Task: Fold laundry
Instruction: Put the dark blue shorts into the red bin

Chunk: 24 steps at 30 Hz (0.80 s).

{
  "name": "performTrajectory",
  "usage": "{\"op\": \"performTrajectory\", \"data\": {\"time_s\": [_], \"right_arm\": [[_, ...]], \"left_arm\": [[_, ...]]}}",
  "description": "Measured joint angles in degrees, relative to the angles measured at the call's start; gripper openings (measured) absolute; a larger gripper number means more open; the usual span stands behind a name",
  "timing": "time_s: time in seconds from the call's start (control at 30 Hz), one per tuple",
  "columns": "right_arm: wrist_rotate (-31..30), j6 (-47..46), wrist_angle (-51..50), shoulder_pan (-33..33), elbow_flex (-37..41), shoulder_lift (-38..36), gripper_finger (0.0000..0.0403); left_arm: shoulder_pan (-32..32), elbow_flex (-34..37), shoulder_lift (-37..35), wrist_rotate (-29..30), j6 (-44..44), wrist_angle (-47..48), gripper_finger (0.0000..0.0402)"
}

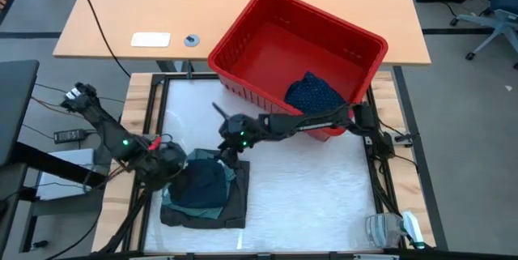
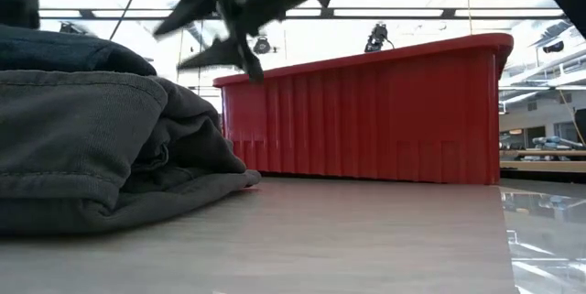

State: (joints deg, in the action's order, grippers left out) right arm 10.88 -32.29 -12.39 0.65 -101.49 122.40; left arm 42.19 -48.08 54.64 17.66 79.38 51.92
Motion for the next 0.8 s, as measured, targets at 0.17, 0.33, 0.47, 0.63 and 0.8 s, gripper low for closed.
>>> {"op": "performTrajectory", "data": {"time_s": [0.17,0.33,0.47,0.63,0.8], "right_arm": [[-0.22,-0.20,1.54,1.20,-0.26,3.88,0.0234],[4.03,0.28,4.98,2.06,-0.31,9.12,0.0234],[3.78,-6.74,3.28,2.07,-0.29,9.74,0.0234],[3.35,-12.18,2.09,2.05,-0.39,8.07,0.0234],[4.15,-11.55,3.82,1.97,-0.37,4.68,0.0234]], "left_arm": [[1.63,8.10,0.97,-4.30,0.76,-10.08,0.0188],[2.06,12.05,1.24,-4.36,4.87,-10.27,0.0188],[2.06,12.86,1.28,-4.38,5.96,-10.08,0.0188],[2.03,12.88,1.69,-4.36,4.02,-9.35,0.0188],[1.99,12.33,1.20,-6.16,3.78,-8.40,0.0188]]}}
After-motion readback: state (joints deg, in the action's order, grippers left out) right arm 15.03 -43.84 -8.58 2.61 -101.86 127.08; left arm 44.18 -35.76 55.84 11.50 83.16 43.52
